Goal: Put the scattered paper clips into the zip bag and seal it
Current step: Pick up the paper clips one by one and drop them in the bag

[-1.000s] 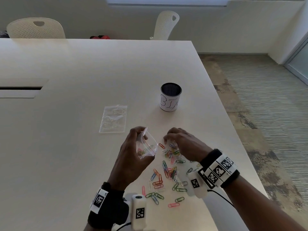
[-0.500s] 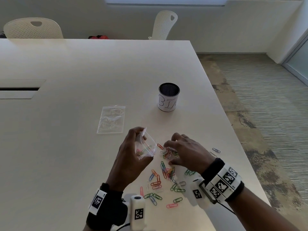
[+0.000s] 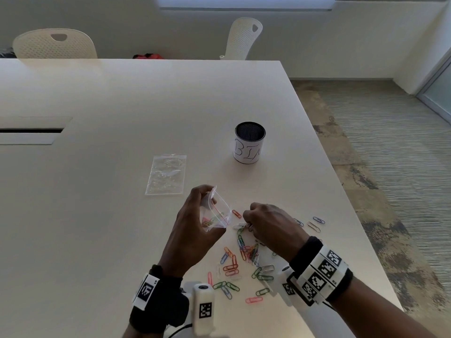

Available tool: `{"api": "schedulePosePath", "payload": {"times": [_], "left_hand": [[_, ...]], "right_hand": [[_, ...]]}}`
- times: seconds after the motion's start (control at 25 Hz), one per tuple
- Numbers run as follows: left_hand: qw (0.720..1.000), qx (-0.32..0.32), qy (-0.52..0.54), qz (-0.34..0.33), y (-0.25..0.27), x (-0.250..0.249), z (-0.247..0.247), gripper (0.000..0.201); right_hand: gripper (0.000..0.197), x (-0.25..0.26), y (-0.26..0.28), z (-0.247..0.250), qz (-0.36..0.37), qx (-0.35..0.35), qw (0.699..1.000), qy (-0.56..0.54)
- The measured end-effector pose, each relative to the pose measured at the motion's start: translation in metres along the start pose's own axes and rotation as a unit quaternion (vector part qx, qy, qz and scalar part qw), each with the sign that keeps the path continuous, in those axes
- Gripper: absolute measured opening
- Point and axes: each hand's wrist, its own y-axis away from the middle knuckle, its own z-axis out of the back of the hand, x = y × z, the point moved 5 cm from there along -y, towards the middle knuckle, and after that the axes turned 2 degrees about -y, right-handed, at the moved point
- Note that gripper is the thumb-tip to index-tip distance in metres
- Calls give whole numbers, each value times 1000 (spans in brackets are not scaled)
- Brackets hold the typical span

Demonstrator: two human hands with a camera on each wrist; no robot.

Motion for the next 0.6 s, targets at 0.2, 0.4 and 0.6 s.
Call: {"api": "schedulePosePath", "payload": {"times": [0.2,0.4,0.6], "left_hand": [[1000,-1,4,4,2,-1,3,74],[1000,2,8,6,3,-2,3,75],[1000,5,-3,6,2,-2,2,78]], "right_hand": [[7,-25,5,12,-56,-36,993,-100],[13,-48,17,21,-147,-62,920,-359],[19,-26,23,43,-118,-65,843,-520]]}}
